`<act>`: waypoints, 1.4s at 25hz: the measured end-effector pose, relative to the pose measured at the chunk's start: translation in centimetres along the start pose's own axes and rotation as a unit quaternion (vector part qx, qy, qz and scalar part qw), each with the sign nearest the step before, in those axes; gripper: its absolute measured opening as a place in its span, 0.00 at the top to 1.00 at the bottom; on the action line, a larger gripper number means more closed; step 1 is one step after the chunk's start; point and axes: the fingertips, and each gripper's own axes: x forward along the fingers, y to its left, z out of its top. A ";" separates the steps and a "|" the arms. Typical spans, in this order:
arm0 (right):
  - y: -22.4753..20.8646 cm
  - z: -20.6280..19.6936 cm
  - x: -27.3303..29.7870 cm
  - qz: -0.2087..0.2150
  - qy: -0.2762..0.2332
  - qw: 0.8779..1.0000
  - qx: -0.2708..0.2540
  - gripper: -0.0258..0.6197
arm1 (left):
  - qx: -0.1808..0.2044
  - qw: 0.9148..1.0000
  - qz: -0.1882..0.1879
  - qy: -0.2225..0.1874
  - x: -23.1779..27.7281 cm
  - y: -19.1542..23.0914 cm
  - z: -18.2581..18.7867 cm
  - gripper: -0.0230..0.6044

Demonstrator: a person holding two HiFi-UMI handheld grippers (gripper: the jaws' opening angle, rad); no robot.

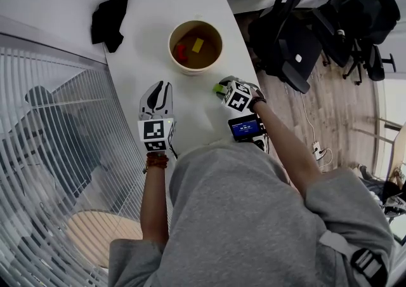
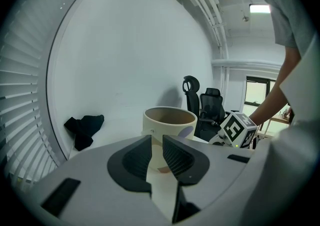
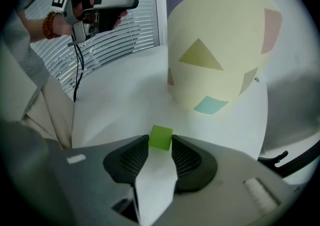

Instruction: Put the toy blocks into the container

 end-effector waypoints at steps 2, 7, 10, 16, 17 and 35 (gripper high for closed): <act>-0.1 0.1 -0.1 -0.003 -0.001 1.000 -0.003 0.72 | 0.001 1.000 -0.001 -0.002 0.1 -0.1 0.1 0.85; -0.9 0.1 -0.9 -0.012 -0.004 1.000 -0.005 0.72 | 0.001 1.000 -0.006 -0.001 0.3 -0.5 0.0 0.85; -1.4 0.2 -1.5 -0.021 -0.007 1.000 -0.007 0.72 | 0.001 1.000 -0.007 0.001 0.2 -0.7 0.0 0.85; -3.2 0.2 -3.4 -0.045 -0.021 0.999 -0.001 0.72 | 0.000 1.000 -0.008 0.000 0.3 -0.8 0.3 0.85; -3.7 0.1 -3.6 -0.049 -0.022 0.999 0.001 0.72 | 0.000 1.000 -0.008 0.000 0.3 -0.8 0.3 0.85; -11.7 4.4 -13.6 -0.152 -0.165 0.966 0.124 0.73 | 0.001 1.000 -0.008 0.003 0.4 -1.2 0.3 0.85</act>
